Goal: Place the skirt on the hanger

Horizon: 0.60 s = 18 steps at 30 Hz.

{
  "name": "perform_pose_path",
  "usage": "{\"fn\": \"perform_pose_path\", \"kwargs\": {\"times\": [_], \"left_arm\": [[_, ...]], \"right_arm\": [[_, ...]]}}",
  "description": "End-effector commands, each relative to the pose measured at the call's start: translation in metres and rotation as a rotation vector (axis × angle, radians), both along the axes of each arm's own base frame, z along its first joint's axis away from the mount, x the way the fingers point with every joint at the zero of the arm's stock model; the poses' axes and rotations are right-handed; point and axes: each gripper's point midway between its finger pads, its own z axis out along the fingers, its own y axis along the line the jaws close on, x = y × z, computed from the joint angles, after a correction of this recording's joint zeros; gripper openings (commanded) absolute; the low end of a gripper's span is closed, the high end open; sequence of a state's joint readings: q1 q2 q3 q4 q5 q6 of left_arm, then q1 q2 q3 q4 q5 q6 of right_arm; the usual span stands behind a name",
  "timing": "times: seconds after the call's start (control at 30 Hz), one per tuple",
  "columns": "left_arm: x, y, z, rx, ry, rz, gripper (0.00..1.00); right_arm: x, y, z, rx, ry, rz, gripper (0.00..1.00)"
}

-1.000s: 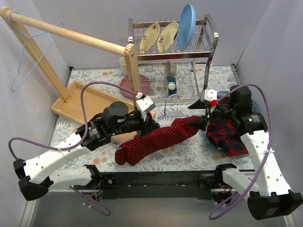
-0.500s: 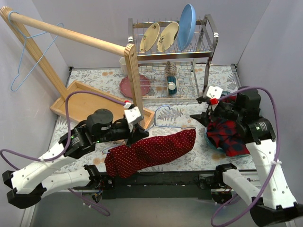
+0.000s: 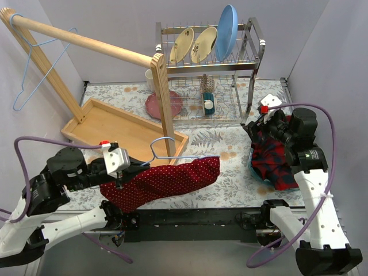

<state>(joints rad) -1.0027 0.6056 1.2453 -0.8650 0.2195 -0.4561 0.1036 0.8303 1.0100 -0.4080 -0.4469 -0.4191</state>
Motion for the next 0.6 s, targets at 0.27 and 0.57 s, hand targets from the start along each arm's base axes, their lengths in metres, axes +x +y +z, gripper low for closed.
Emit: {"fn": "perform_pose_path", "kwargs": {"times": [0.27,0.57], "left_arm": [[0.013,0.077,0.04,-0.03,-0.165,0.261,0.0],[0.003,0.132,0.053,-0.143,-0.2,0.349,0.0]], "right_arm": [[0.024,-0.015,-0.04,0.065,0.038,-0.051,0.87],[0.025,-0.021,-0.057,0.072,0.071,-0.06,0.87]]}}
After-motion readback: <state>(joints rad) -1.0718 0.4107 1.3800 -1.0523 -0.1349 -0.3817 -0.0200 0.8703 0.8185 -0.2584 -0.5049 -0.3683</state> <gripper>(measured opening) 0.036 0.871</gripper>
